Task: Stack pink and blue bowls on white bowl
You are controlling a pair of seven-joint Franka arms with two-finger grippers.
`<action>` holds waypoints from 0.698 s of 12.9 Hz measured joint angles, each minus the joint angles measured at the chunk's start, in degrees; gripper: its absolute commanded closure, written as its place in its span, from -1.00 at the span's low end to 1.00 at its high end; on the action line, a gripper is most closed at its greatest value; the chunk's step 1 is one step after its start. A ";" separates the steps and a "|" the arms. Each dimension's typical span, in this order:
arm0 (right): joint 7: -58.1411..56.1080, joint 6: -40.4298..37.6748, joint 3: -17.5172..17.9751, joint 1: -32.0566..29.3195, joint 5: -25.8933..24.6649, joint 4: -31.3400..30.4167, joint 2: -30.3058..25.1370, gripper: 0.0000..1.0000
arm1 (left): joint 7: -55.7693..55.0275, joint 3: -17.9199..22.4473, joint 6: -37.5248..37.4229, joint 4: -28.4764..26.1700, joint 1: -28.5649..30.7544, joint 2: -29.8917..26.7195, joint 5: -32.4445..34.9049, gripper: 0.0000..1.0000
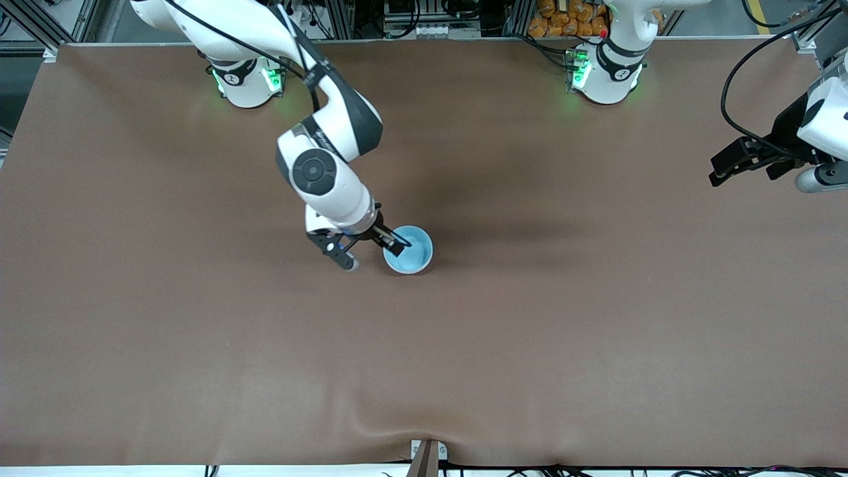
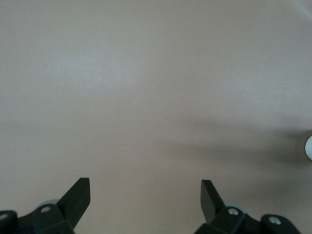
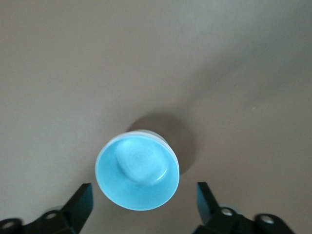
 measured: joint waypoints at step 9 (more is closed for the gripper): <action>-27.54 -27.07 2.67 -21.53 -1.47 8.70 -10.87 -1.00 | 0.00 0.04 0.04 1.03 0.02 0.10 -0.57 -1.00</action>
